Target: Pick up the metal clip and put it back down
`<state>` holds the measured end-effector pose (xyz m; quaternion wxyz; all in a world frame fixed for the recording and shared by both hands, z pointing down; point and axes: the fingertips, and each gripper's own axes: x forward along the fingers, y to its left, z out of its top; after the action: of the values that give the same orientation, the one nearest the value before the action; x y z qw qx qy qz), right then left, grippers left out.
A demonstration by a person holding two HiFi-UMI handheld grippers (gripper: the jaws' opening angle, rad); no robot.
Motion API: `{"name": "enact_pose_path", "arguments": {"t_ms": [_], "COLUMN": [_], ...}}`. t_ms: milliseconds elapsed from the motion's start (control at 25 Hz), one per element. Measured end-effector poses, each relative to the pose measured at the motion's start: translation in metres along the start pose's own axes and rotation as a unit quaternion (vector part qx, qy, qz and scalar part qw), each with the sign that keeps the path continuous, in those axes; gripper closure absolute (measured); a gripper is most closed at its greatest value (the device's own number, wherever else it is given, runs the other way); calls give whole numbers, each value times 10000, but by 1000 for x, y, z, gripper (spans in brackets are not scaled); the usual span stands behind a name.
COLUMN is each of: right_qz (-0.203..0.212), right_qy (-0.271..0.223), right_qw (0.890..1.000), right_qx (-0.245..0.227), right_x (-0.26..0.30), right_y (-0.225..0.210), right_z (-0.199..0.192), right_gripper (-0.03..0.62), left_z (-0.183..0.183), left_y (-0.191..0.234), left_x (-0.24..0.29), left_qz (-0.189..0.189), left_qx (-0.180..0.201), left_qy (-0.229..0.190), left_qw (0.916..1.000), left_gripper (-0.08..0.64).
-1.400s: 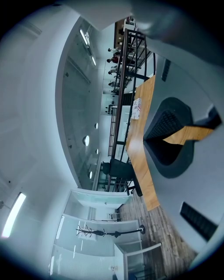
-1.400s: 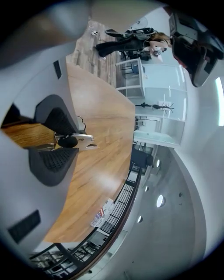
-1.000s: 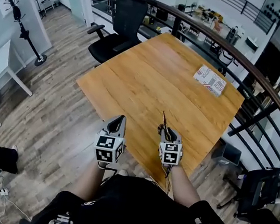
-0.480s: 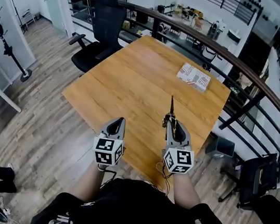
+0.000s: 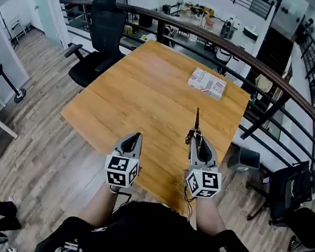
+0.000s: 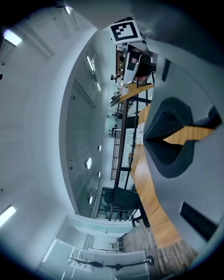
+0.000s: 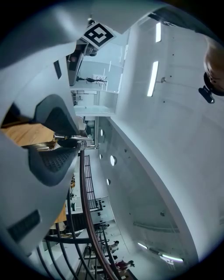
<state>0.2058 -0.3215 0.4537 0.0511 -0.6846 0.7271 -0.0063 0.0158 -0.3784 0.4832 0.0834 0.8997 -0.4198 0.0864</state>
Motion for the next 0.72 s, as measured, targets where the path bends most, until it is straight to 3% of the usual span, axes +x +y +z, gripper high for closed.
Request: {"name": "enact_pose_path", "arguments": {"t_ms": [440, 720], "right_qz": [-424, -746], "right_qy": [860, 1676], "right_qw": [9938, 9723], "right_qx": [-554, -1447], "right_x": [15, 20], "right_y": [-18, -25], "right_z": [-52, -112], "right_gripper": [488, 489], "left_z": [-3, -11], "left_y": [3, 8], "left_x": [9, 8], "left_qz": [-39, 32], "left_qx": [37, 49], "left_qy": [64, 144], "left_qw": [10000, 9999], "left_gripper": [549, 548]}}
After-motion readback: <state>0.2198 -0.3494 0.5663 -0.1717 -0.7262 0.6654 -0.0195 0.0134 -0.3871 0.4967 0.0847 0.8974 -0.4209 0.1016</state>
